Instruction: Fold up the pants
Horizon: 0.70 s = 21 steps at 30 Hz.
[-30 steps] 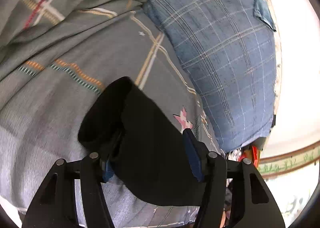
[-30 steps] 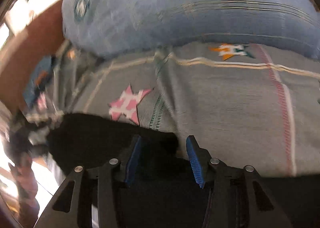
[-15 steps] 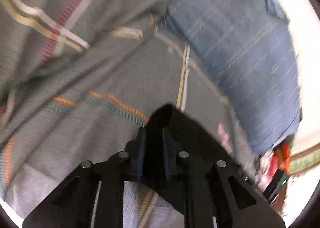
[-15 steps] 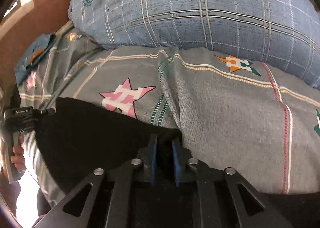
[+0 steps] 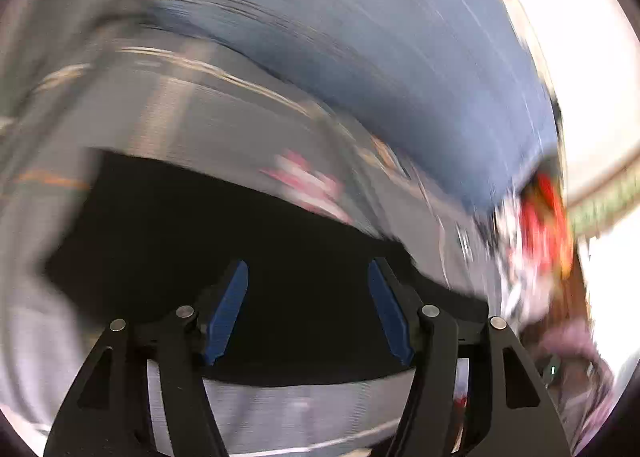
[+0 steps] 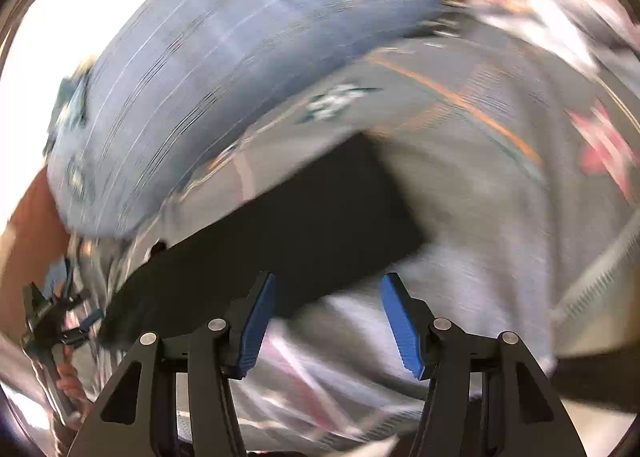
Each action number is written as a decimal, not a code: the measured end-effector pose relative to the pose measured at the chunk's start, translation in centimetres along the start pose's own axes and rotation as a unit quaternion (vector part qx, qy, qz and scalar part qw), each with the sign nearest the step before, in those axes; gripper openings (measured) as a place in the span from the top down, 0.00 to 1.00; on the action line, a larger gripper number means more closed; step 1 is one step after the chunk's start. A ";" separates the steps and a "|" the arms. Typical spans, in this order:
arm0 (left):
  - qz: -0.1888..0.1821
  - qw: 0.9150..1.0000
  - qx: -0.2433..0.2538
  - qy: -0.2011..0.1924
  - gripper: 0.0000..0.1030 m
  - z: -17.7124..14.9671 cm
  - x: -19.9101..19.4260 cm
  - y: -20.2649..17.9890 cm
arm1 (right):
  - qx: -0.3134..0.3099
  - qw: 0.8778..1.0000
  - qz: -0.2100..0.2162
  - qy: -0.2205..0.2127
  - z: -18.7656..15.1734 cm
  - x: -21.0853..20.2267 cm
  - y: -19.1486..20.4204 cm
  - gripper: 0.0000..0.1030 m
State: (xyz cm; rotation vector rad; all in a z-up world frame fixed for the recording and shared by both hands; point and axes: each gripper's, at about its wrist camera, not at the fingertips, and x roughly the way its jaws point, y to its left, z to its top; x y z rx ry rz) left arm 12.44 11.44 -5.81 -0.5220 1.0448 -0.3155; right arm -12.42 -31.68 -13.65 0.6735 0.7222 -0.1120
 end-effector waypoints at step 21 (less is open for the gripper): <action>-0.023 0.906 0.237 0.349 0.40 -4.7 26.5 -34.6 | 0.104 0.981 0.157 -0.056 -1.5 2.9 -4.6 0.46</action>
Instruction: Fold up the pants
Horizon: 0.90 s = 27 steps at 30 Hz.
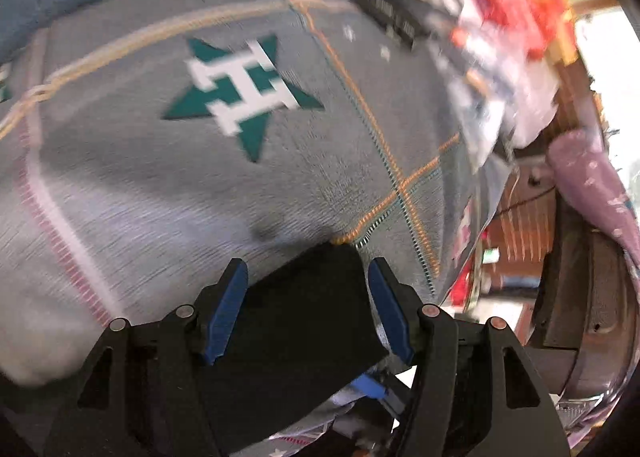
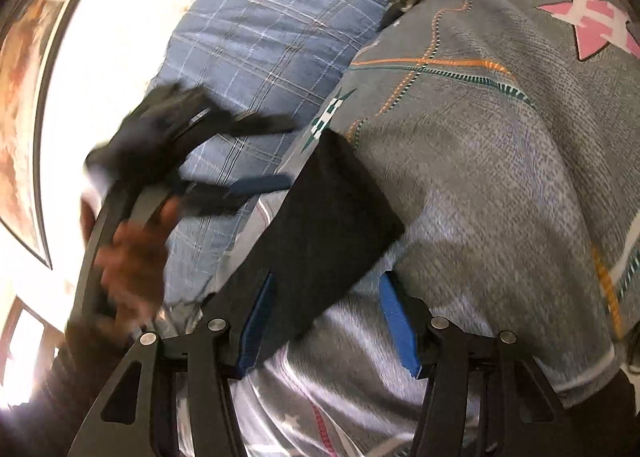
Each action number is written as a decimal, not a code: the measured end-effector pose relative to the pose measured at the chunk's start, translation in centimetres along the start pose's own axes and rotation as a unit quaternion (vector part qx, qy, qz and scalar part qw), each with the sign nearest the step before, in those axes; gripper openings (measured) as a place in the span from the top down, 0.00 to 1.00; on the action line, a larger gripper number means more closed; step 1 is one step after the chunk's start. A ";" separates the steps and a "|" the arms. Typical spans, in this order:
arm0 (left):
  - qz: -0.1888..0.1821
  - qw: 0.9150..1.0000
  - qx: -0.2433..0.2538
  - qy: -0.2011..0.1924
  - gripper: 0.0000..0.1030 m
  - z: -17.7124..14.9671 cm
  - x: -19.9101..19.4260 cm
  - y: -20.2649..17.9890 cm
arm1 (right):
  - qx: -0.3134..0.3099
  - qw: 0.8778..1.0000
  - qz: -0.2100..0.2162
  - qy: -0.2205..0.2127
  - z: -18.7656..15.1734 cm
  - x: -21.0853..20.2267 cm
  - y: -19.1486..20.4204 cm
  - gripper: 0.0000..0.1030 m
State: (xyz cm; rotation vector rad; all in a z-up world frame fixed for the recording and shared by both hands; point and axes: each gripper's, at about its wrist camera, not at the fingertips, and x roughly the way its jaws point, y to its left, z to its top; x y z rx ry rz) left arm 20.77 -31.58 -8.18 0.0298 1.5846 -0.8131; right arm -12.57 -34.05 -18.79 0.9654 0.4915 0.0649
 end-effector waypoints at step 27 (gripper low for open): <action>-0.151 0.988 0.007 -0.022 0.91 -4.8 -4.4 1.8 | -0.120 0.992 0.039 -0.014 1.9 -1.0 7.1 0.83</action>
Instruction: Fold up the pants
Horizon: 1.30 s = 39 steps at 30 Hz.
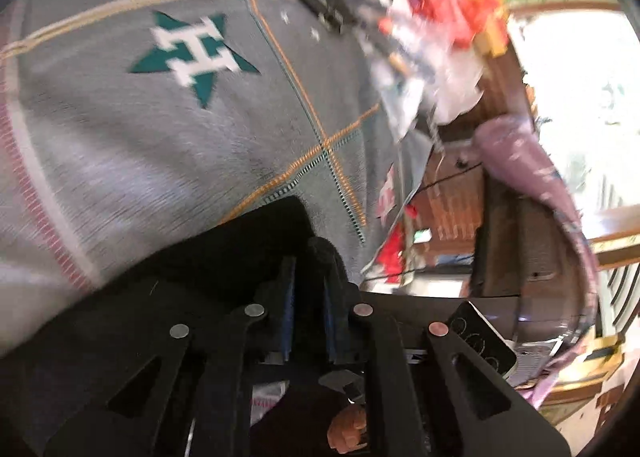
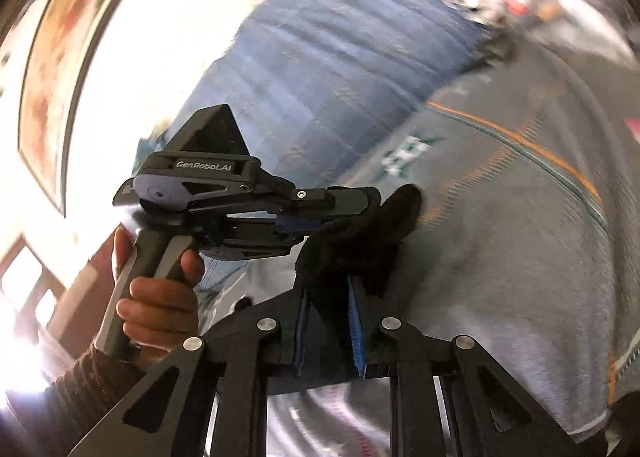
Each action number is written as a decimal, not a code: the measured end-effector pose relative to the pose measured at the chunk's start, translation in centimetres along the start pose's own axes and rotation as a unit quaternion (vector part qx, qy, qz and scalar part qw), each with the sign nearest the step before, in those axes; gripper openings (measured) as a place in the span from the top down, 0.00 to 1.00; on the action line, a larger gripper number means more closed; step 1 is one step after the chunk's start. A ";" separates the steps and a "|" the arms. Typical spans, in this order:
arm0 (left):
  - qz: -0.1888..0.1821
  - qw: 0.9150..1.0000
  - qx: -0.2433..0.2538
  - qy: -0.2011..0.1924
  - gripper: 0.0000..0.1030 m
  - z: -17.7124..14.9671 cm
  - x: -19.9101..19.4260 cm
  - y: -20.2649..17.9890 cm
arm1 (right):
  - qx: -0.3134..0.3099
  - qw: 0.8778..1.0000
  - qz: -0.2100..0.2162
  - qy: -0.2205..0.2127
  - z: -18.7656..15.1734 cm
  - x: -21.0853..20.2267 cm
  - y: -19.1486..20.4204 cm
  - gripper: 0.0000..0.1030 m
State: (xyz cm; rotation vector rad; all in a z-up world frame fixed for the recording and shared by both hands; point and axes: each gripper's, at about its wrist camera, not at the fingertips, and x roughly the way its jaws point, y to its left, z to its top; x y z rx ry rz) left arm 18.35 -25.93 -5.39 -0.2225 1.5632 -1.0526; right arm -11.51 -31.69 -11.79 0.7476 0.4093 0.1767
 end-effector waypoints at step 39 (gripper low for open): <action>0.011 0.999 0.025 0.046 0.88 1.4 3.9 -0.5 | 0.035 0.999 -0.006 0.030 -0.1 2.3 -2.4 0.89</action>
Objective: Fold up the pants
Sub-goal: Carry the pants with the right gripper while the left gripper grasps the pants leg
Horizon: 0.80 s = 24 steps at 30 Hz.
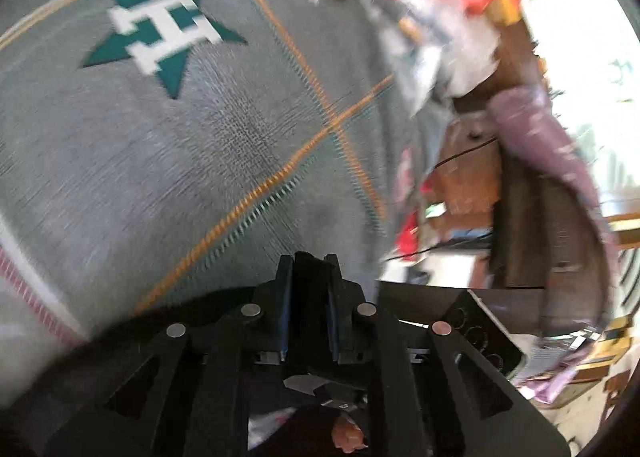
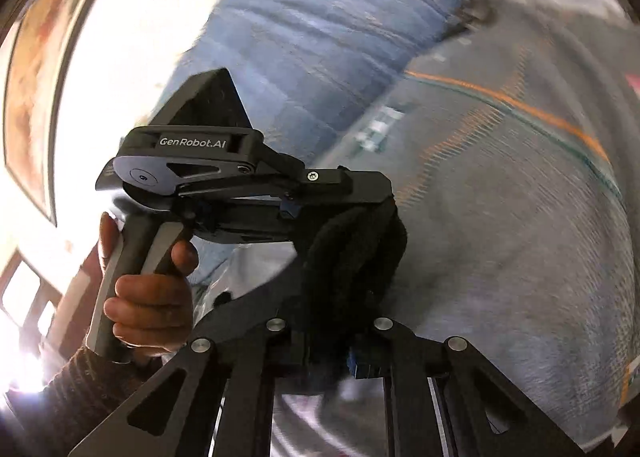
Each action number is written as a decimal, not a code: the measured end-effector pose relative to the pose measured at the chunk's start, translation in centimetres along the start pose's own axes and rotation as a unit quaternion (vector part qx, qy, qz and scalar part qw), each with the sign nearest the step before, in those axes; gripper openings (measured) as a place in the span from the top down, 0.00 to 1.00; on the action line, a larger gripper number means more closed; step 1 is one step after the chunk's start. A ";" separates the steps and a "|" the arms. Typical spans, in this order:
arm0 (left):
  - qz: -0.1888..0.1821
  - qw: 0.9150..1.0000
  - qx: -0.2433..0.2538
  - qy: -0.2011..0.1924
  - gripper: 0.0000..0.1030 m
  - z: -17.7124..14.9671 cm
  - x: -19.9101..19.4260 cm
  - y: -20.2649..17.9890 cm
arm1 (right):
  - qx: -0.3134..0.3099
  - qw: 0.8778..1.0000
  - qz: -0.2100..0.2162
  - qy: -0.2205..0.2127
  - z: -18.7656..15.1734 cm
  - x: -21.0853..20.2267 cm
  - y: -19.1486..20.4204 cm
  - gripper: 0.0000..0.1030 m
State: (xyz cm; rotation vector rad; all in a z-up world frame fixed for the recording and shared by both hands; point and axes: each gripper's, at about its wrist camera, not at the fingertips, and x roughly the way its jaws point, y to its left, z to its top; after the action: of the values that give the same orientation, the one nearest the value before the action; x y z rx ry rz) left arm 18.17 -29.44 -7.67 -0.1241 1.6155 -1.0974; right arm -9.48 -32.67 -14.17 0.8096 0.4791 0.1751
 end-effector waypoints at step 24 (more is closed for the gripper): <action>0.017 0.927 -0.227 -0.297 0.65 -21.5 -20.3 18.0 | -0.245 0.953 0.047 0.171 -7.5 8.2 18.3 0.32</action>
State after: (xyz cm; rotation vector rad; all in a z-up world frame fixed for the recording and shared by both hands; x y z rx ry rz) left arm 16.33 5.12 -6.87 -0.6684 1.2748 -0.5552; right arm -5.26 -12.57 -8.12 0.3104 0.6894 0.5076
